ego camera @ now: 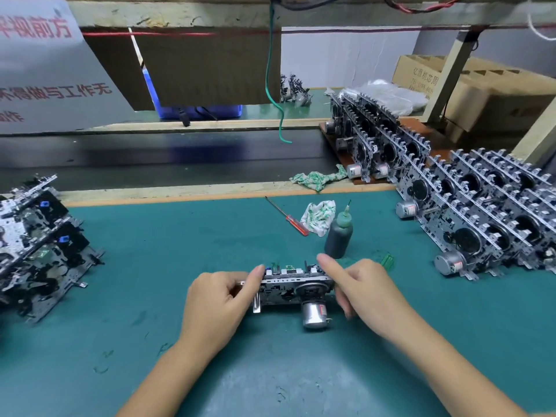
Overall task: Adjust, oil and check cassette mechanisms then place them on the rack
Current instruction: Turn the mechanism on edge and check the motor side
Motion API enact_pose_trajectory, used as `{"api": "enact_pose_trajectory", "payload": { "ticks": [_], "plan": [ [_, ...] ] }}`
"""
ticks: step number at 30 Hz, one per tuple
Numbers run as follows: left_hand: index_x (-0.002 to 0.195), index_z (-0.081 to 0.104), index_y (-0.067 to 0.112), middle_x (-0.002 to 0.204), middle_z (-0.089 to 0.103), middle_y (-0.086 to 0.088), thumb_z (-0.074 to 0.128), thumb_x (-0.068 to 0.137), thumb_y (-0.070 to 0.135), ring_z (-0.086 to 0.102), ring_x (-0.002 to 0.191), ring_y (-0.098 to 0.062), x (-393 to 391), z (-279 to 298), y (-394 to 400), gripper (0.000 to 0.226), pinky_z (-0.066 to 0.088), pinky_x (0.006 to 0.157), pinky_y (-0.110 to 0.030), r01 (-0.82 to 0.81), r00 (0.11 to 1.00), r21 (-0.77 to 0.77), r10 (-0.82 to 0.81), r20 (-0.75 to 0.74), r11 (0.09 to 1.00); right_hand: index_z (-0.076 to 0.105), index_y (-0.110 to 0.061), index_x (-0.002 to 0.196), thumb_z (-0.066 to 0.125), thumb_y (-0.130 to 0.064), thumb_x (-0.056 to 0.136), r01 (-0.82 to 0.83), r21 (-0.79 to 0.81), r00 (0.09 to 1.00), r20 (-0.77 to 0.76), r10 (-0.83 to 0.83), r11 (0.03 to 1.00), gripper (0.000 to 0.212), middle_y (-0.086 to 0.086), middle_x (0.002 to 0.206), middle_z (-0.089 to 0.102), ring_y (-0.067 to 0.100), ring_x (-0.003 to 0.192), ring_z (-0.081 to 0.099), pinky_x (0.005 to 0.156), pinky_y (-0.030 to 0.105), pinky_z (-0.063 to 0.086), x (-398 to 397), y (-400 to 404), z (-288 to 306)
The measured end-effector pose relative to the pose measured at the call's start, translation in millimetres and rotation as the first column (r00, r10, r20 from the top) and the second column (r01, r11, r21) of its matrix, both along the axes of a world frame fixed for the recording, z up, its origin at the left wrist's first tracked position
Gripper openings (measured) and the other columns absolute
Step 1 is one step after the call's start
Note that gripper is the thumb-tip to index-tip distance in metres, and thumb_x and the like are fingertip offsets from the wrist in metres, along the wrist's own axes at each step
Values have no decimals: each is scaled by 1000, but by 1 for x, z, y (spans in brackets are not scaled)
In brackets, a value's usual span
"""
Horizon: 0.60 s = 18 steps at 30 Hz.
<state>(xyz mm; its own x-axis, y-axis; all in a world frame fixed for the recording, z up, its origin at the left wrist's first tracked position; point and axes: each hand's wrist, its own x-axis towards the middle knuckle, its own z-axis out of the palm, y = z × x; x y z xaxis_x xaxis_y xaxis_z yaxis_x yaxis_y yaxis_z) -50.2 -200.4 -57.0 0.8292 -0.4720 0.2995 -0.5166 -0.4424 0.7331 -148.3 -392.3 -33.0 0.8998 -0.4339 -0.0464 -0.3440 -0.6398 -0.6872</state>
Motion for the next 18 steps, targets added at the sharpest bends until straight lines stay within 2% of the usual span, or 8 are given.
{"api": "enact_pose_trajectory", "payload": {
  "ticks": [2, 3, 5, 7, 9, 11, 14, 18],
  "plan": [
    [49, 33, 24, 43, 25, 6, 36, 80, 59, 23, 44, -11, -3, 5, 1, 47, 22, 44, -26, -121, 960, 126, 84, 267, 985, 50, -12, 51, 20, -87, 69, 53, -259, 997, 66, -37, 964, 82, 2, 47, 50, 11, 50, 50, 58, 27, 41, -3, -5, -3],
    [55, 45, 23, 48, 37, 10, 38, 81, 57, 33, 49, -10, -5, 8, 0, 44, 28, 45, -26, -160, 936, 121, 112, 334, 980, 51, -19, 57, 26, -84, 68, 59, -297, 989, 150, -15, 953, 70, -3, 57, 53, 9, 59, 52, 60, 24, 41, -4, -9, -4],
    [75, 60, 17, 72, 56, 13, 42, 84, 55, 46, 72, -6, -6, 15, -6, 43, 39, 54, -28, -121, 928, 36, 100, 359, 992, 54, -36, 81, 53, -71, 66, -79, -92, 965, 242, 100, 993, 38, -16, 83, 57, 1, 83, 55, 70, 15, 41, -5, -14, -7],
    [94, 66, 19, 93, 59, 15, 46, 87, 56, 49, 92, -4, -1, 22, -14, 43, 42, 75, -22, 88, 946, -18, -77, 315, 996, 55, -39, 102, 75, -48, 65, -262, 166, 943, 252, 216, 951, 42, -23, 101, 57, 0, 103, 54, 85, 11, 39, -4, -15, -13],
    [110, 66, 27, 107, 59, 19, 47, 89, 56, 49, 105, -3, 4, 26, -23, 41, 36, 92, -18, 312, 923, -9, -301, 240, 950, 60, -36, 103, 81, -29, 69, -312, 233, 925, 294, 239, 921, 42, -19, 104, 61, 4, 106, 56, 92, 18, 40, 0, -14, -20],
    [118, 61, 36, 114, 59, 22, 51, 88, 49, 48, 112, -2, 7, 26, -28, 34, 33, 98, -18, 412, 899, -16, -404, 172, 911, 63, -33, 97, 81, -24, 67, -291, 270, 921, 340, 191, 918, 36, -15, 97, 66, 6, 99, 60, 90, 22, 43, 5, -12, -23],
    [115, 64, 40, 111, 63, 23, 53, 89, 42, 49, 111, 0, 10, 21, -30, 29, 36, 96, -15, 436, 891, -43, -425, 162, 899, 66, -31, 93, 79, -26, 63, -275, 346, 924, 352, 148, 897, 32, -10, 94, 68, 9, 94, 63, 88, 25, 46, 9, -12, -26],
    [108, 71, 35, 115, 60, 23, 51, 90, 41, 46, 113, 4, 13, 18, -31, 27, 35, 96, -12, 451, 879, -5, -444, 173, 892, 69, -35, 89, 79, -22, 65, -313, 334, 909, 377, 178, 889, 29, -13, 93, 66, 9, 93, 63, 86, 21, 44, 9, -12, -27]
  ]
}}
